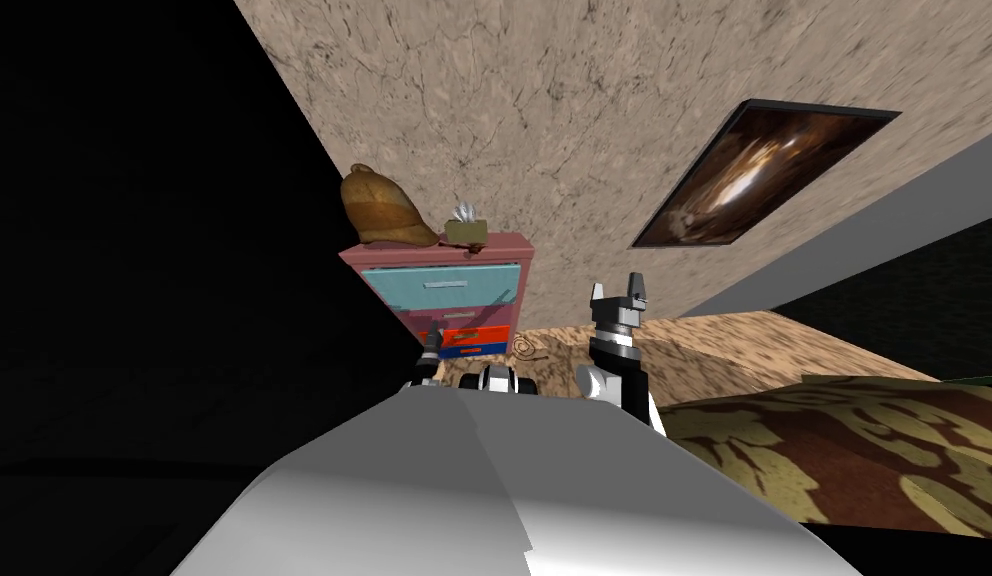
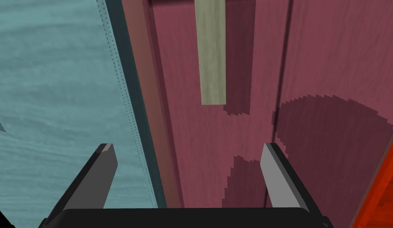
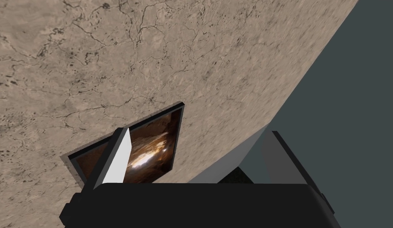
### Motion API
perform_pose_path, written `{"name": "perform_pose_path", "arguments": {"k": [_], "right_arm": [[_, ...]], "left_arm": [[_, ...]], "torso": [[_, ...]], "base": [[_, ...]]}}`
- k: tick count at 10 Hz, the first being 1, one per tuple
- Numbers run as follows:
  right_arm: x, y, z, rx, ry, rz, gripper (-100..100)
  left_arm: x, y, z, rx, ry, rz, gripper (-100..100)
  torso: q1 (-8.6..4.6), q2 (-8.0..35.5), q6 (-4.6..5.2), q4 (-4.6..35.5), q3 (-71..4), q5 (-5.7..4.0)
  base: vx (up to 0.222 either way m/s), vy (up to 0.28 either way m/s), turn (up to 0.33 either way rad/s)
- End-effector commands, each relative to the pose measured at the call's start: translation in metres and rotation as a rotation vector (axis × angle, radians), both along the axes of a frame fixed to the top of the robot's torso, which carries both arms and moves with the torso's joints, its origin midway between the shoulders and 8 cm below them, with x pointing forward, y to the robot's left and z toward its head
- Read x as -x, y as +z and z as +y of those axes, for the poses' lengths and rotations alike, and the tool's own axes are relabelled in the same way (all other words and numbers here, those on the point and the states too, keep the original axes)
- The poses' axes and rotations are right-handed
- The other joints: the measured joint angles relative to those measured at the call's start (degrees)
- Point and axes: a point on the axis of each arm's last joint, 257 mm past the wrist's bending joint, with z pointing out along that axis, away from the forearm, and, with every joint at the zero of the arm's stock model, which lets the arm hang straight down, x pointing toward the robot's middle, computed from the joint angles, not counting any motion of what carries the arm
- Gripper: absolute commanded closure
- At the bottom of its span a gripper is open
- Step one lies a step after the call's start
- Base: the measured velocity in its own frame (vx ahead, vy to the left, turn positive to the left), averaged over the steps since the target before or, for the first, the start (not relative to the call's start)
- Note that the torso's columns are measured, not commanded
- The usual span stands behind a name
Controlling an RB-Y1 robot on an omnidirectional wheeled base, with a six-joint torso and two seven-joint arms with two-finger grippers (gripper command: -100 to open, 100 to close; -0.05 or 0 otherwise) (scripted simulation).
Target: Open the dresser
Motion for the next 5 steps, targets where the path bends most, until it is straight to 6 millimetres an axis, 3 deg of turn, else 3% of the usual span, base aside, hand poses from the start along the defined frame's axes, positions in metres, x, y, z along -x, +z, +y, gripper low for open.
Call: {"name": "perform_pose_path", "arguments": {"k": [1, 4, 5], "right_arm": [[0.000, 0.000, 0.000, 0.000, 0.000, 0.000, 0], [0.000, 0.000, 0.000, 0.000, 0.000, 0.000, 0], [0.000, 0.000, 0.000, 0.000, 0.000, 0.000, 0]], "left_arm": [[0.003, -0.007, 0.000, 0.006, 0.006, 0.006, -100], [0.003, -0.015, -0.026, 0.081, 0.023, 0.008, -100], [0.004, -0.015, -0.022, 0.067, 0.020, 0.008, -100]], "torso": [[0.00, -0.01, -0.01, -0.01, -0.03, -0.01], [-0.10, 0.46, 0.00, 0.11, 0.26, -0.03], [-0.12, 0.52, 0.00, 0.13, 0.30, -0.04]], "base": [[0.168, 0.049, -0.019], [0.080, 0.017, -0.005], [0.008, -0.004, -0.001]]}}
